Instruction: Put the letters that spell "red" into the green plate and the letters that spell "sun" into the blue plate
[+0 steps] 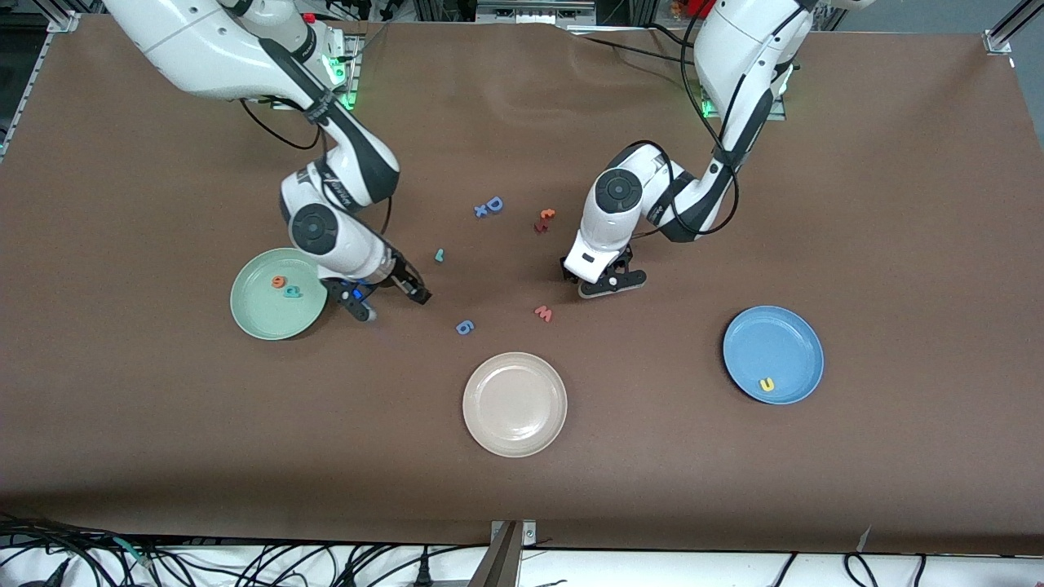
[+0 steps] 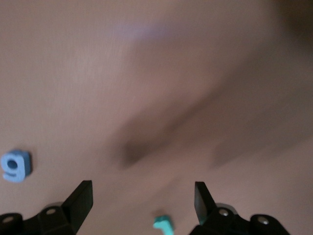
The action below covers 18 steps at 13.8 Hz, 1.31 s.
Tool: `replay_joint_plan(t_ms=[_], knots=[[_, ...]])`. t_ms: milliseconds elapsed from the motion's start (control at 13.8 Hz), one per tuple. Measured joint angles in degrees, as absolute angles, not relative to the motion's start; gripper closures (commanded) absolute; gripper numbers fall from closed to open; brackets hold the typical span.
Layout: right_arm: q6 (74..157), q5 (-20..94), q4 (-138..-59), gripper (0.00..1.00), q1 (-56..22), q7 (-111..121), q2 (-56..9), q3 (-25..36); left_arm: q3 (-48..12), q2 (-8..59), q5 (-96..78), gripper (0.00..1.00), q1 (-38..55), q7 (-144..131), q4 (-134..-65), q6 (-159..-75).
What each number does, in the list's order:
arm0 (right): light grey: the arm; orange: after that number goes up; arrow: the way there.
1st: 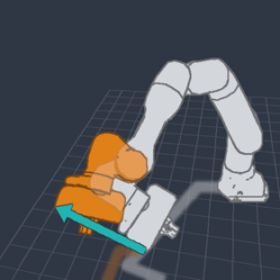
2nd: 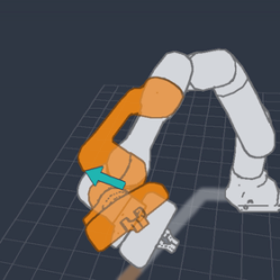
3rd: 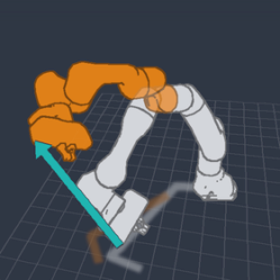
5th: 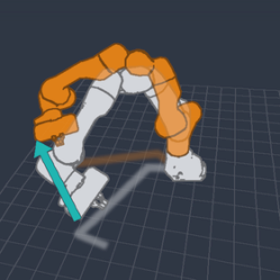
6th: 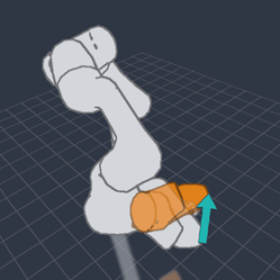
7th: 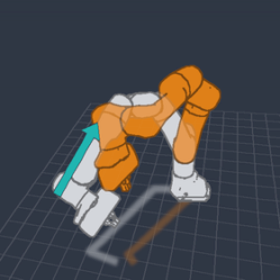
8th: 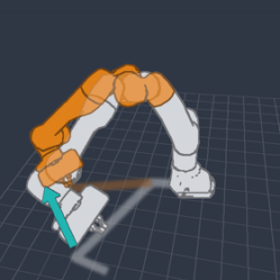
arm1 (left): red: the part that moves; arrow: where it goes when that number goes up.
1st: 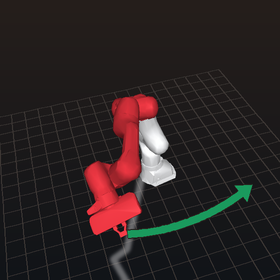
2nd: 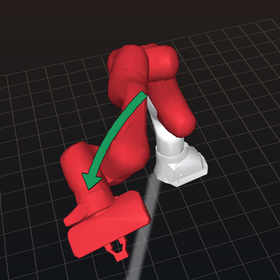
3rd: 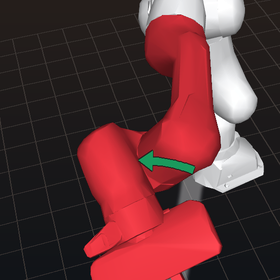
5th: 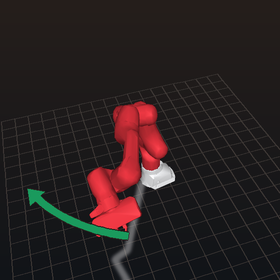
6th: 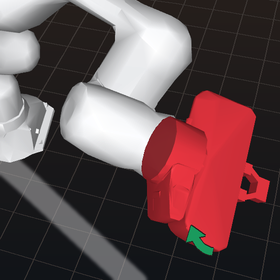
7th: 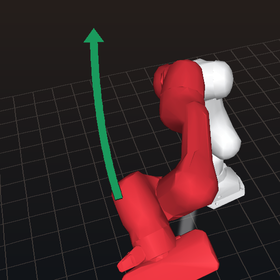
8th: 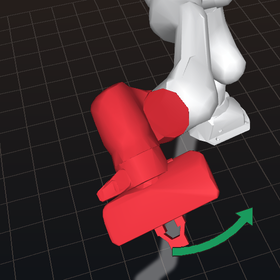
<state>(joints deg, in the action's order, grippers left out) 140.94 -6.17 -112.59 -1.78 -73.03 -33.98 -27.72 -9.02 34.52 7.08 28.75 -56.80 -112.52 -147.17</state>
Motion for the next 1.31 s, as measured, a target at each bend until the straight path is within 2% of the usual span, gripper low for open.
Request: replay_joint_plan(t_ms=[363,872,1163,1309], knots=[[141.20,-6.18,-113.71,0.11,-7.04,-78.50,-34.90,-27.71,-9.01,34.39,7.08,0.43,28.74,-56.89,-112.52,-147.17],[141.25,-7.23,-118.03,0.19,-8.19,-79.13,-33.79,-27.39,-9.14,34.25,7.08,0.47,28.74,-56.93,-112.56,-147.21],[141.23,-7.54,-118.56,0.19,-8.18,-79.13,-33.13,-26.80,-9.16,34.21,7.10,0.47,28.75,-56.93,-112.70,-147.34],[141.24,-8.27,-118.55,0.32,-8.17,-79.13,-33.06,-26.62,-9.17,34.19,7.14,0.54,28.75,-56.93,-112.75,-147.41]])
